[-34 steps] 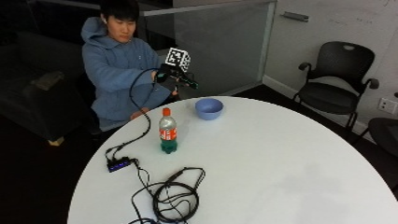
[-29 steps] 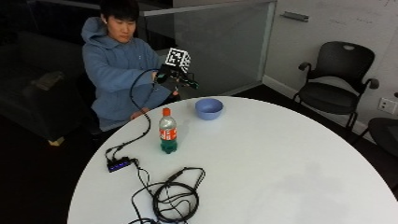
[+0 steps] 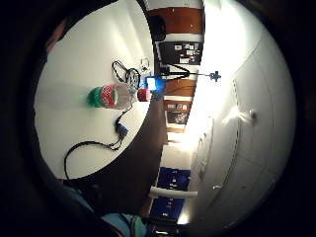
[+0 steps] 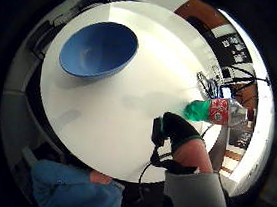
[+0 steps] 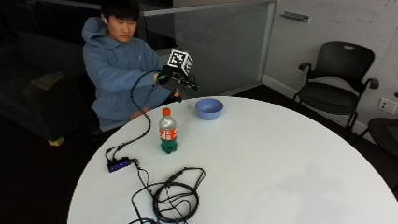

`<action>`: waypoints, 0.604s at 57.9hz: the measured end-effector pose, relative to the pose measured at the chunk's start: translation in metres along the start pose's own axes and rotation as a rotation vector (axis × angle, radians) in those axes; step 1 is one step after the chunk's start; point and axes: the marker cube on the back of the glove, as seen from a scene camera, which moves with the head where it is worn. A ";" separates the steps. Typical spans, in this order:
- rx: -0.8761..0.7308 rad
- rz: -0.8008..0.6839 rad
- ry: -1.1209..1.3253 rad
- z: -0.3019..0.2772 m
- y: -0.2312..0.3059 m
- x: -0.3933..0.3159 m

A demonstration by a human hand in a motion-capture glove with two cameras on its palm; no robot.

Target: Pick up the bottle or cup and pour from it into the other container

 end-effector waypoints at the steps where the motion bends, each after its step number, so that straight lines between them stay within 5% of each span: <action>1: 0.012 -0.034 0.002 0.001 0.000 0.001; 35: 0.231 0.075 -0.154 0.019 0.006 0.027</action>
